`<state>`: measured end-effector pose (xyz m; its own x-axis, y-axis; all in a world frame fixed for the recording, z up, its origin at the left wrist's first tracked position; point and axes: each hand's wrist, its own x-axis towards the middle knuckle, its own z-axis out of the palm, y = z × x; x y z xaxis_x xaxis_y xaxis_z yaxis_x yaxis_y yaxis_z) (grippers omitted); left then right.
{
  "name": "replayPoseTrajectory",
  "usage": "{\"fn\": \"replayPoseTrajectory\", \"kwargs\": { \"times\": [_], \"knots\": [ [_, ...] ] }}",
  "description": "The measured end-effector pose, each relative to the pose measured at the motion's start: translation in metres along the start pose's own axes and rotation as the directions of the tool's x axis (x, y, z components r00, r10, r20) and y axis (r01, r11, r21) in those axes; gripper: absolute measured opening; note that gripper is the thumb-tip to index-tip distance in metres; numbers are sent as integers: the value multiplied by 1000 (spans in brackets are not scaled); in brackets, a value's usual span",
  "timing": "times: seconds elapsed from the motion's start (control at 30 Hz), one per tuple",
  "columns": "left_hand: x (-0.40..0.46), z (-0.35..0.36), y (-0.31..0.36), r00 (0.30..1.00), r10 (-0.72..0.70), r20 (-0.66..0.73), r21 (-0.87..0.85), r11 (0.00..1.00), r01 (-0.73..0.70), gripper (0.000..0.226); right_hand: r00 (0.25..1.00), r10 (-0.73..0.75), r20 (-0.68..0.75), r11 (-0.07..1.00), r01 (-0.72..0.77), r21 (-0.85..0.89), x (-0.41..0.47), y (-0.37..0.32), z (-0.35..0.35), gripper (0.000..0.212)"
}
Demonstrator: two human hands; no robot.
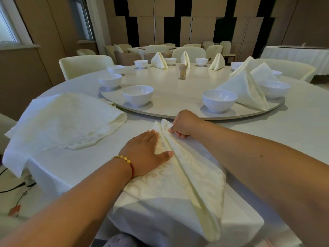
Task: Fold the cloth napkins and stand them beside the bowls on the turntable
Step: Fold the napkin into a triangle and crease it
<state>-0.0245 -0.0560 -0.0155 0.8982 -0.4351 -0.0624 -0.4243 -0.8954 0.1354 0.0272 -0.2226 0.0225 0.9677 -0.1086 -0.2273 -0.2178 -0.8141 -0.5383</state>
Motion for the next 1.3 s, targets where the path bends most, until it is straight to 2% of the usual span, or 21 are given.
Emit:
{"fn": "replayPoseTrajectory", "kwargs": {
  "times": [0.17,0.3,0.4,0.5,0.6,0.7,0.77,0.8,0.87,0.9,0.97,1.03,1.07,1.17,1.3],
  "knots": [
    [4,-3,-6,999,19,30,-67,998,-17,78,999,24,22,998,-23,-55,3,-6,-1,34],
    [14,-31,-10,997,23,68,-260,966,-4,48,1000,11,26,992,-8,-123,4,-7,0,37],
    [24,-43,-13,994,44,98,-191,981,-24,44,999,-4,31,989,9,-150,4,-7,1,36],
    [31,-37,-13,993,57,103,-56,997,-51,38,999,-50,-19,991,47,-123,5,-1,5,18],
    [36,-31,-16,998,53,20,-35,998,-52,41,990,-125,-67,992,126,11,3,7,7,11],
    [40,-23,-23,994,101,-29,11,995,-101,37,979,-179,-94,963,194,186,-3,14,5,20],
    [41,-19,-26,993,103,-66,-24,994,-104,36,952,-266,-155,938,292,188,-14,19,3,17],
    [42,-18,-27,992,93,-81,-48,994,-97,35,917,-347,-198,922,373,109,-22,21,3,16],
    [43,-15,-27,991,79,-111,-99,991,-90,32,796,-555,-242,826,560,-54,-41,25,5,17],
    [44,-14,-27,990,79,-121,-120,988,-93,30,719,-660,-218,747,658,-95,-51,27,6,20],
    [46,-12,-30,988,79,-130,-145,985,-98,26,570,-818,-77,575,807,-136,-67,31,12,30],
    [48,-12,-31,988,79,-130,-159,982,-99,28,459,-882,111,441,884,-155,-76,36,20,42],
    [48,-12,-32,989,79,-127,-160,982,-99,30,429,-881,199,403,902,-157,-78,38,24,50],
    [49,-14,-31,992,75,-101,-152,984,-90,33,452,-788,418,390,892,-229,-84,45,31,76],
    [51,-16,-31,993,77,-85,-128,988,-87,35,462,-708,534,346,886,-308,-101,48,31,83]
  ]
}}
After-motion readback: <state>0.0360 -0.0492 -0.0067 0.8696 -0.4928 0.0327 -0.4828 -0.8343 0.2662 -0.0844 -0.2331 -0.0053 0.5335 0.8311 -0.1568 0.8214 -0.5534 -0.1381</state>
